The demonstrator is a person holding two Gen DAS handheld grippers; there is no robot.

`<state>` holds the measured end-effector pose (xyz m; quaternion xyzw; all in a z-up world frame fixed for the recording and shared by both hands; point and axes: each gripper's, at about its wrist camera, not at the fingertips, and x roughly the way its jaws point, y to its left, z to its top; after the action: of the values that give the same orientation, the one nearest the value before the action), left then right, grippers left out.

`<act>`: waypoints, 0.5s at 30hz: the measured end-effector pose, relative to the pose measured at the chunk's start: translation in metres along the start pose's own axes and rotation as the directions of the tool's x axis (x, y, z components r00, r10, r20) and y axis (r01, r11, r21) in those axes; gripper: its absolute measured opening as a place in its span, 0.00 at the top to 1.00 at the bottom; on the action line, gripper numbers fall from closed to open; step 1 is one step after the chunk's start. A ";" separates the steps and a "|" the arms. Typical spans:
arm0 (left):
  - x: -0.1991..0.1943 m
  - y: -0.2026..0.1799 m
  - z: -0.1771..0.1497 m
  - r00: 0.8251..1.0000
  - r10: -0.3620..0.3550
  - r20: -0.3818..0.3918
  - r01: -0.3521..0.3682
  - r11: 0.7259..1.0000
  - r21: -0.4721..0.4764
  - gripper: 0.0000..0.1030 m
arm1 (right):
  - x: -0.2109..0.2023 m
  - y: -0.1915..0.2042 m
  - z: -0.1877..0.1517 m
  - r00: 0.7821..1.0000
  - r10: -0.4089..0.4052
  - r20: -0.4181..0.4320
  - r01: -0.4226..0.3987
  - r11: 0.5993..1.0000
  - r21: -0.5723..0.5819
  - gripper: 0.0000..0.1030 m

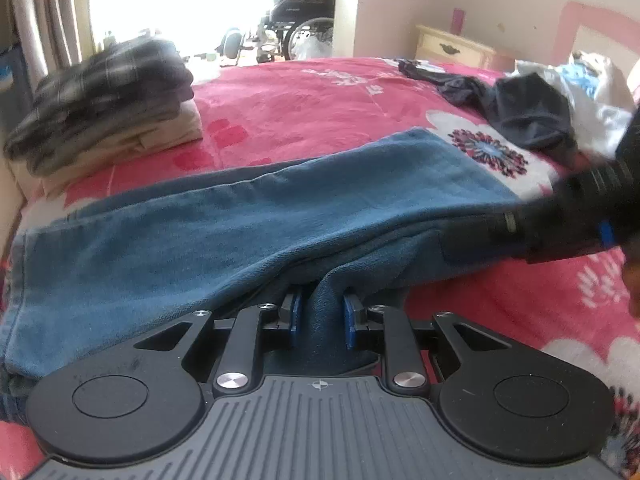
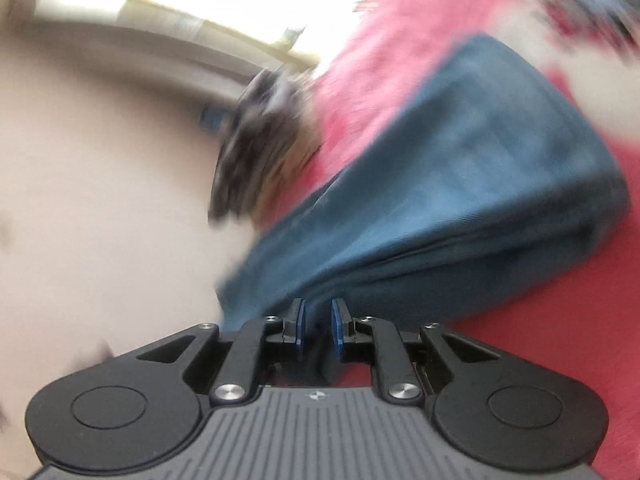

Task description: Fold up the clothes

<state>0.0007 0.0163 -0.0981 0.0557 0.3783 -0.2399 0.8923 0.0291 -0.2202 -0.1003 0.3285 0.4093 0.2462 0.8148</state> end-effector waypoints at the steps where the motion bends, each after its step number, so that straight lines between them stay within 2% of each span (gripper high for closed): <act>1: 0.000 0.002 0.001 1.000 -0.008 -0.004 0.008 1.000 -0.020 0.80 | 0.001 0.014 -0.003 1.000 -0.026 -0.017 0.024 0.994 -0.107 0.84; 3: 0.001 0.008 0.004 1.000 -0.026 -0.012 0.025 0.998 -0.065 0.80 | 0.006 0.037 -0.010 0.997 -0.053 -0.052 0.037 0.960 -0.279 0.84; 5: 0.001 0.011 0.005 0.999 -0.038 -0.014 0.036 0.995 -0.095 0.80 | 0.016 0.045 -0.015 0.992 -0.113 -0.060 0.088 0.943 -0.322 0.84; 7: 0.001 0.012 0.005 0.999 -0.041 -0.017 0.039 0.994 -0.102 0.80 | 0.019 0.037 -0.015 0.985 -0.169 -0.033 0.154 0.950 -0.272 0.84; 9: 0.002 0.011 0.004 0.999 -0.042 -0.017 0.040 0.995 -0.096 0.79 | 0.013 0.022 -0.012 0.983 -0.183 0.002 0.181 0.969 -0.167 0.84; 13: 0.003 0.007 0.003 0.999 -0.047 -0.025 0.046 0.998 -0.048 0.78 | -0.003 0.014 -0.002 0.981 -0.159 0.113 0.168 0.983 -0.078 0.84; 15: 0.002 0.003 0.003 0.999 -0.048 -0.026 0.047 0.999 -0.018 0.72 | -0.005 0.012 0.003 0.979 -0.146 0.141 0.156 0.986 -0.064 0.84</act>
<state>0.0059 0.0175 -0.0978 0.0420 0.3934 -0.2569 0.8818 0.0278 -0.2163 -0.0872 0.2819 0.3673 0.1759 0.8687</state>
